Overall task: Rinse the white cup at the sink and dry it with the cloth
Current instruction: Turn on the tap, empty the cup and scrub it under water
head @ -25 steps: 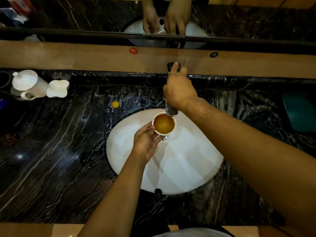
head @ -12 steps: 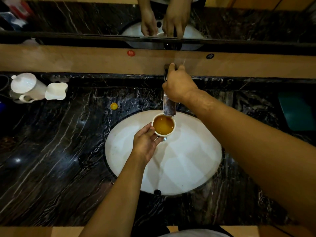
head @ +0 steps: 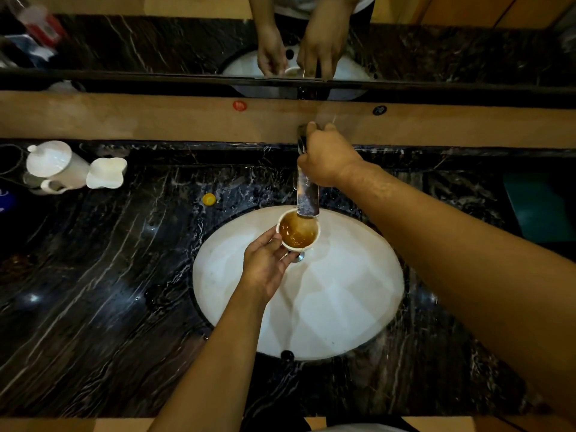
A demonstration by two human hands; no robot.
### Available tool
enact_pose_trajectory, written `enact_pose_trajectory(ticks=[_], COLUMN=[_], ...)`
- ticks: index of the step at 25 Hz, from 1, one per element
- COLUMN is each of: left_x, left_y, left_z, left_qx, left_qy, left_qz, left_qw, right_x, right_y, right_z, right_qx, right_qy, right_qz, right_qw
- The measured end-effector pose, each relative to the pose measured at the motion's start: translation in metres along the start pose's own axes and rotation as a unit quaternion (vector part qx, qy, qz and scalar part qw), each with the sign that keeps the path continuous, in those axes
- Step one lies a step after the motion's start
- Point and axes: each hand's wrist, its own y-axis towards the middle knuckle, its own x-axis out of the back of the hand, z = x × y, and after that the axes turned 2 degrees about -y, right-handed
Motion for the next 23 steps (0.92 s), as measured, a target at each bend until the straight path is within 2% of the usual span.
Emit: enact_pose_trajectory(ticks=[12, 14, 15, 17, 19, 20, 21, 23], left_x=[0.000, -0.001, 0.000, 0.001, 0.002, 0.002, 0.003, 0.006], left_y=[0.004, 0.004, 0.004, 0.004, 0.005, 0.006, 0.007, 0.009], left_z=[0.001, 0.001, 0.000, 0.000, -0.002, -0.003, -0.003, -0.002], left_qx=[-0.003, -0.002, -0.002, -0.003, -0.004, -0.004, -0.005, -0.008], left_qy=[-0.003, -0.004, -0.005, -0.006, -0.011, -0.012, -0.012, -0.003], left_qz=[0.000, 0.000, 0.002, 0.002, 0.001, 0.000, -0.002, -0.005], left_qw=[1.000, 1.000, 1.000, 1.000, 1.000, 1.000, 1.000, 1.000], right_x=[0.002, -0.002, -0.005, -0.020, -0.048, -0.065, -0.084, -0.120], right_y=[-0.002, -0.004, -0.008, -0.022, -0.041, -0.049, -0.058, -0.073], right_z=[-0.002, -0.005, -0.008, -0.014, -0.025, -0.033, -0.039, -0.044], right_qx=[0.001, 0.005, 0.003, -0.034, -0.132, -0.193, -0.246, -0.286], right_qy=[0.018, 0.056, 0.114, 0.292, 0.429, 0.459, 0.476, 0.522], right_qz=[-0.006, -0.012, -0.024, -0.100, -0.220, -0.245, -0.219, -0.062], right_qw=[1.000, 0.998, 0.993, 0.951, 0.866, 0.832, 0.816, 0.801])
